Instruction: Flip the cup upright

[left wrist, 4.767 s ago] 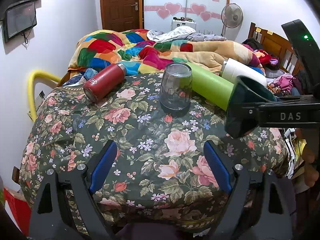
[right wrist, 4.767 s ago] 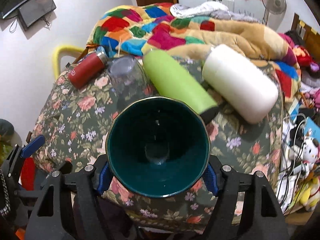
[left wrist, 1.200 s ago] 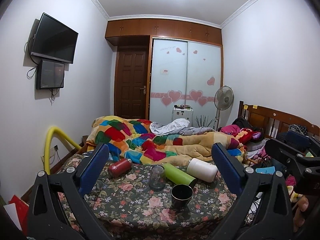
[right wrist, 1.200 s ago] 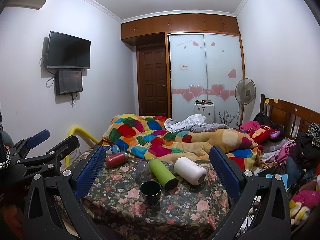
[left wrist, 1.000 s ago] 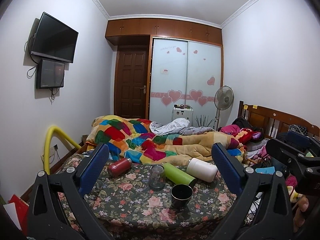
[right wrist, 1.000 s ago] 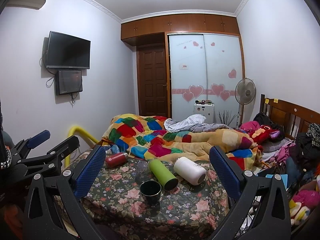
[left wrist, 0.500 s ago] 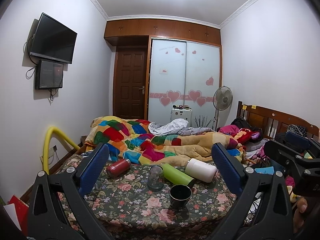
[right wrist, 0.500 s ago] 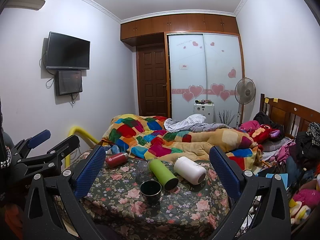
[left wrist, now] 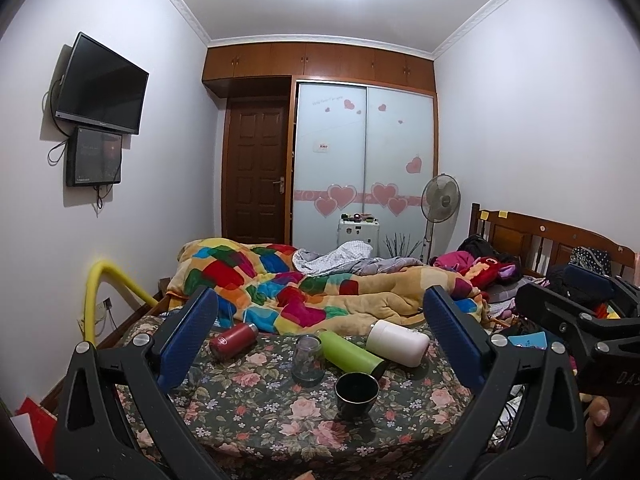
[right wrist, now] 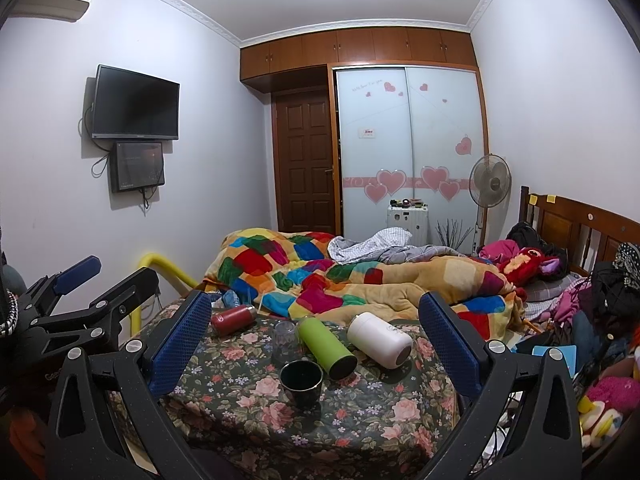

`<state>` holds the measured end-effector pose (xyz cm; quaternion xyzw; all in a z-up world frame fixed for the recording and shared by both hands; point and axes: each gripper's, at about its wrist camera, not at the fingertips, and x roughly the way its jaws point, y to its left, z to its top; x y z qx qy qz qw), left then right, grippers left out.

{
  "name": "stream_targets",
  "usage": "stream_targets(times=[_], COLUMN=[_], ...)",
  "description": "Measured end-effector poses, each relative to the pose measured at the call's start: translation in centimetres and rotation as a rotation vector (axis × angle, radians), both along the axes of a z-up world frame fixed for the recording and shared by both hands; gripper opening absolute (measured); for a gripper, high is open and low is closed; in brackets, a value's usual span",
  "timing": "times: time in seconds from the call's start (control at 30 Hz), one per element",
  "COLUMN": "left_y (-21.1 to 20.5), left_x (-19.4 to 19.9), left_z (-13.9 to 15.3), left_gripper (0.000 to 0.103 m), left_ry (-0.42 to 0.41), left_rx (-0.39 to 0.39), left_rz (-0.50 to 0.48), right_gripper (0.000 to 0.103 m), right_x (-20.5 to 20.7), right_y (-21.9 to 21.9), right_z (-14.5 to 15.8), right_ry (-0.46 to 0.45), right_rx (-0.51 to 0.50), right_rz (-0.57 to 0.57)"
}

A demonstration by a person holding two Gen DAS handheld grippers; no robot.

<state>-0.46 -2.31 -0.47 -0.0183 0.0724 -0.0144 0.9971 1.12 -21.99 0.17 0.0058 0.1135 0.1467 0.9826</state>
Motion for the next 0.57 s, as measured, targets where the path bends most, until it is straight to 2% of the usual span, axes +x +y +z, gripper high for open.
stream_targets(times=[0.57], left_y=[0.8], left_x=[0.6], left_z=[-0.5], left_gripper=[0.103], left_ry=[0.019], left_rx=[-0.026], left_rz=[0.005], right_gripper=[0.103], right_x=[0.1], right_y=[0.7], right_z=[-0.4], right_ry=[0.021], right_rx=[-0.021], right_rz=[-0.003])
